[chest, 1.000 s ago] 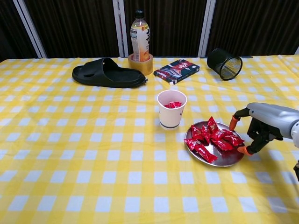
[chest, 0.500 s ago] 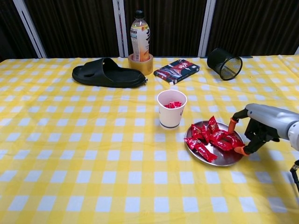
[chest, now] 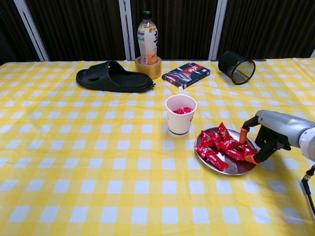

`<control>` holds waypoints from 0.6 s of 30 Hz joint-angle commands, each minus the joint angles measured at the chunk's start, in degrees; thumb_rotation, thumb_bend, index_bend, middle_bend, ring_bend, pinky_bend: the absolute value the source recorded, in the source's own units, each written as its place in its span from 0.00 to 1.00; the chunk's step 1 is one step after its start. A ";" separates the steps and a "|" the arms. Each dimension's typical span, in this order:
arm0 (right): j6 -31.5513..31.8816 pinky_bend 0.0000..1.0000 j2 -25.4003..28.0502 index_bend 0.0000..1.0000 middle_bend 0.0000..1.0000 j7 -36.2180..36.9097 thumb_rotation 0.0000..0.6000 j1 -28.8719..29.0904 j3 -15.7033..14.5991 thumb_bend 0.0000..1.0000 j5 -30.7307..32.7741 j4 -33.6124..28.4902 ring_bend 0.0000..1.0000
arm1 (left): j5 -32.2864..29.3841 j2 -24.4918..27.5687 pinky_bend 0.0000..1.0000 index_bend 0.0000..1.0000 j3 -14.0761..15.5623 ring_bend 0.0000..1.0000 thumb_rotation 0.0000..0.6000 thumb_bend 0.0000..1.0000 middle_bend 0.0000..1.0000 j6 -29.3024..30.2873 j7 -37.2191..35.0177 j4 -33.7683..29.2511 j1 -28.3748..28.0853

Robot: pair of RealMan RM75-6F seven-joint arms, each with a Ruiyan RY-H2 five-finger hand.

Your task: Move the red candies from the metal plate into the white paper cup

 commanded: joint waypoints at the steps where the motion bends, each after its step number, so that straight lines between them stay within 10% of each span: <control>1: -0.10 0.84 -0.14 0.49 0.93 0.10 1.00 -0.12 -0.03 0.36 -0.15 0.12 0.90 | -0.03 -0.01 0.00 0.00 -0.01 0.00 1.00 0.05 0.00 -0.01 0.04 0.00 -0.01; 18: 0.36 0.84 1.26 0.54 0.93 0.32 1.00 -0.51 0.92 0.46 -1.96 -2.56 0.90 | 0.14 0.09 0.00 0.00 -0.01 0.00 1.00 0.05 0.00 0.10 -0.31 -0.09 0.06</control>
